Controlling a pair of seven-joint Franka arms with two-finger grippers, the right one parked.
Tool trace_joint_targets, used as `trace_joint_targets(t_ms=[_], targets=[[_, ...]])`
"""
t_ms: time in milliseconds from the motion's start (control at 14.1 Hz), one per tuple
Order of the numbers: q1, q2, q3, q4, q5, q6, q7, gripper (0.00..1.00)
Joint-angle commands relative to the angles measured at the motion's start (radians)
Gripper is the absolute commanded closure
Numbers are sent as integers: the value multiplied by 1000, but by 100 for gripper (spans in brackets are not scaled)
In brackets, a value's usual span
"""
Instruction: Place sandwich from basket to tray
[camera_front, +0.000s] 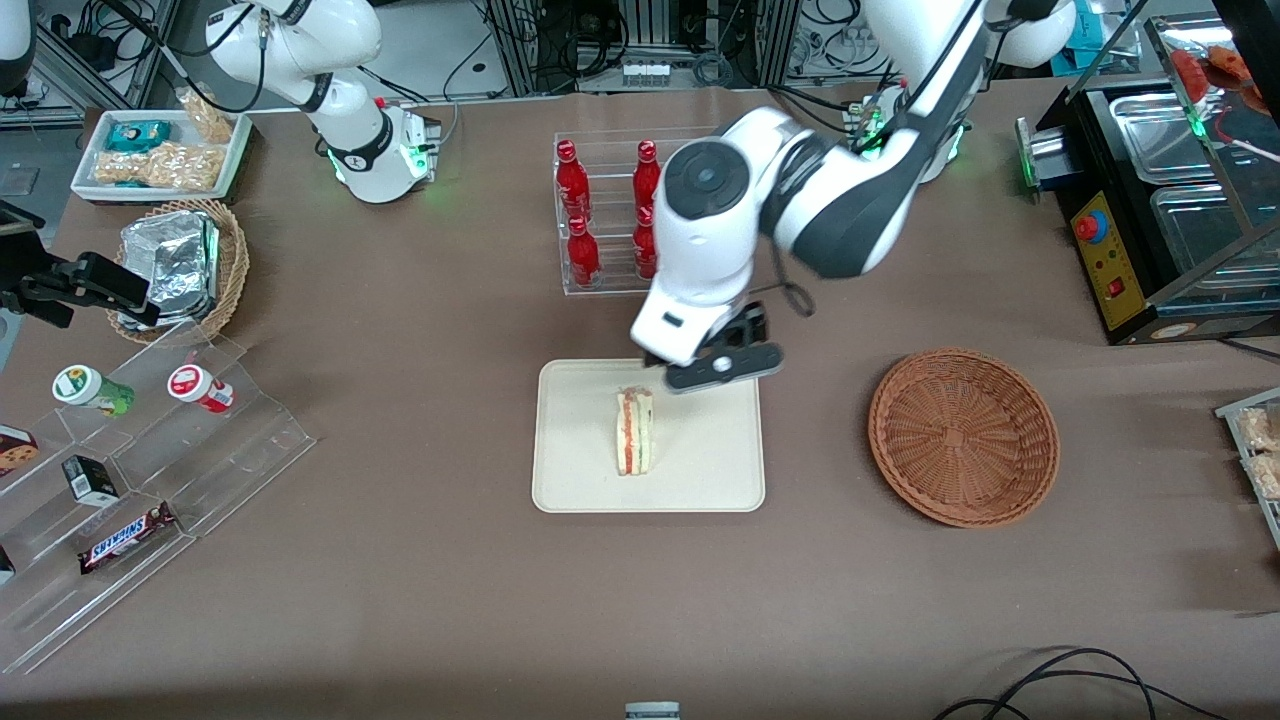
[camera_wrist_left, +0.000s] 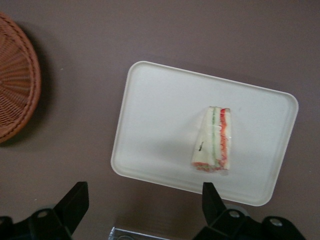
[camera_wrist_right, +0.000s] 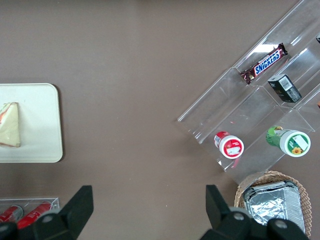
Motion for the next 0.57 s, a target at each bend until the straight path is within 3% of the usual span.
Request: trace_joint_targets(t_ms=[0,496], targets=[[57,-69,6,-139,13,14,-5,0],[248,-211,6,-340,10,4,153,0]])
